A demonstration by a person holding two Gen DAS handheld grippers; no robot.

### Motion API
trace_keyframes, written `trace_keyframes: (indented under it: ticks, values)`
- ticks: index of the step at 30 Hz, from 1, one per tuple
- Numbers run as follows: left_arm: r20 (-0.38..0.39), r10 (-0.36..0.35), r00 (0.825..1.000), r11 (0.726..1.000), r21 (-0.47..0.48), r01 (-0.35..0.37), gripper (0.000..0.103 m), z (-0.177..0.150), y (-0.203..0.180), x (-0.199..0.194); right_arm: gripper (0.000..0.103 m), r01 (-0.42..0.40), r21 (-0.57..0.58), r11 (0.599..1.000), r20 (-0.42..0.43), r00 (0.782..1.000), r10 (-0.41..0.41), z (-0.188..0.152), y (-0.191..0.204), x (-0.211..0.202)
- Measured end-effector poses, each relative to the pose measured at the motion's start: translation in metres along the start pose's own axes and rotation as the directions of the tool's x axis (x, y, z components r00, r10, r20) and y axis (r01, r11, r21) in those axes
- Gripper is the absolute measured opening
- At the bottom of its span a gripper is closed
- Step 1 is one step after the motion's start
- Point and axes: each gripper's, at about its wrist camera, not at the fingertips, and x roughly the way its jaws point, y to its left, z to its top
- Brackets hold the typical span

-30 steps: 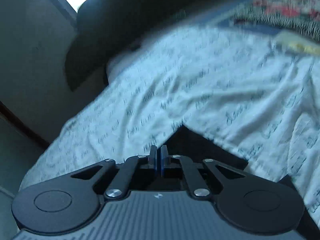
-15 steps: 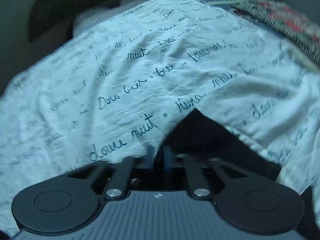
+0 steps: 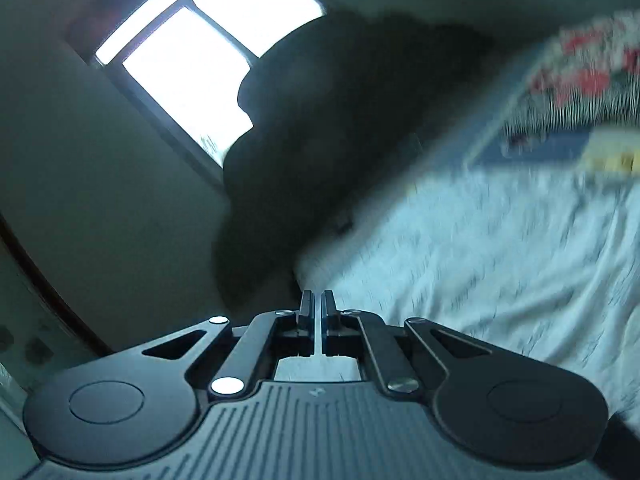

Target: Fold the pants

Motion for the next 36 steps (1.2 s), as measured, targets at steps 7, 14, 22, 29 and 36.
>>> trace_keyframes:
  ticks: [7,14,22,29,36]
  values:
    - [-0.252,-0.129,0.959,0.979,0.121,0.163,0.014,-0.055,-0.029,0.01,0.011,0.183,0.039,0.982,-0.299,0.94,-0.164,-0.032,-0.07,0.001]
    - [-0.234,-0.138,0.962,0.978,0.121,0.169,0.028,-0.054,-0.023,0.007,0.086,0.174,-0.442,0.88,-0.389,0.847,-0.363,-0.075,0.018,0.13]
    - [-0.197,-0.116,0.973,0.988,0.081,0.135,0.049,-0.043,-0.007,-0.002,0.066,0.316,-0.581,0.75,-0.4,0.692,-0.601,-0.127,-0.003,0.228]
    - [-0.187,-0.107,0.977,0.991,0.053,0.119,0.05,-0.045,0.002,-0.007,0.005,0.176,-0.386,0.905,-0.253,0.923,-0.288,-0.071,-0.013,0.099]
    - [-0.2,-0.16,0.967,0.983,0.055,0.174,0.065,-0.05,-0.004,-0.02,0.035,0.394,-0.273,0.877,-0.238,0.856,-0.459,-0.044,-0.094,-0.034]
